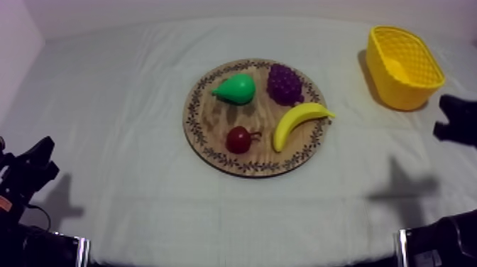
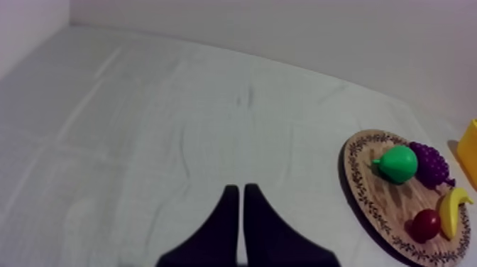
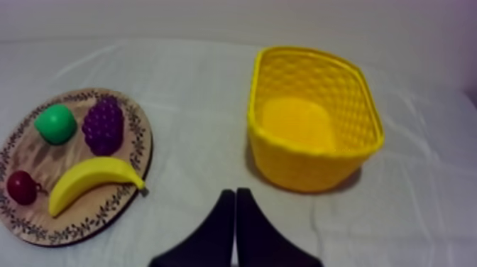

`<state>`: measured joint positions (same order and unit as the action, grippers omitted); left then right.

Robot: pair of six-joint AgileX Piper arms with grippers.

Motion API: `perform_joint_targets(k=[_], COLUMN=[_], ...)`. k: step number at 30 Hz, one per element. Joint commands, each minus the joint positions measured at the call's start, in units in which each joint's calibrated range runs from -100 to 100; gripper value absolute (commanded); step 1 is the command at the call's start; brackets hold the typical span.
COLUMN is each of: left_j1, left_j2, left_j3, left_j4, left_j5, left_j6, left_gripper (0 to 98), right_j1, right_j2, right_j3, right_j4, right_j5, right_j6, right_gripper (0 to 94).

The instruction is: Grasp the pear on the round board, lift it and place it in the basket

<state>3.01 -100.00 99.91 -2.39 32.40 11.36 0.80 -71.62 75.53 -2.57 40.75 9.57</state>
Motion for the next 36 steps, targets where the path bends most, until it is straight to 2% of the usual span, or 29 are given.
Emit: perform_joint_targets(k=[1, 7, 11, 20, 26, 33, 36], left_j1=[0.0, 0.0, 0.0, 0.0, 0.0, 0.0, 0.0], left_j2=[0.0, 0.0, 0.0, 0.0, 0.0, 0.0, 0.0], left_j3=[0.0, 0.0, 0.0, 0.0, 0.0, 0.0, 0.0], left_j4=[-0.02, -0.02, -0.02, -0.02, -0.02, -0.02, -0.02], left_j5=[0.0, 0.0, 0.0, 0.0, 0.0, 0.0, 0.0], left_j6=[0.0, 0.0, 0.0, 0.0, 0.0, 0.0, 0.0], left_gripper=[0.1, 0.1, 0.1, 0.1, 0.1, 0.1, 0.1], right_j1=[-0.2, -3.6, -5.4, -11.5, -14.0, -17.7, -18.8], right_j2=[11.5, 26.5, 36.1, 52.8, 62.5, 73.5, 77.5], right_j3=[-17.4, -36.5, -45.5, -54.9, -60.8, -68.0, -70.9], right_j4=[-2.6, -4.7, -7.2, -10.8, -12.6, -11.7, -11.3], right_j5=[3.4, 11.0, 16.0, 19.5, 25.1, 28.4, 29.5], right_j6=[2.2, 5.3, 9.1, 17.4, 23.3, 26.1, 26.7], right_gripper=[0.3, 0.4, 0.4, 0.5, 0.5, 3.9, 9.2])
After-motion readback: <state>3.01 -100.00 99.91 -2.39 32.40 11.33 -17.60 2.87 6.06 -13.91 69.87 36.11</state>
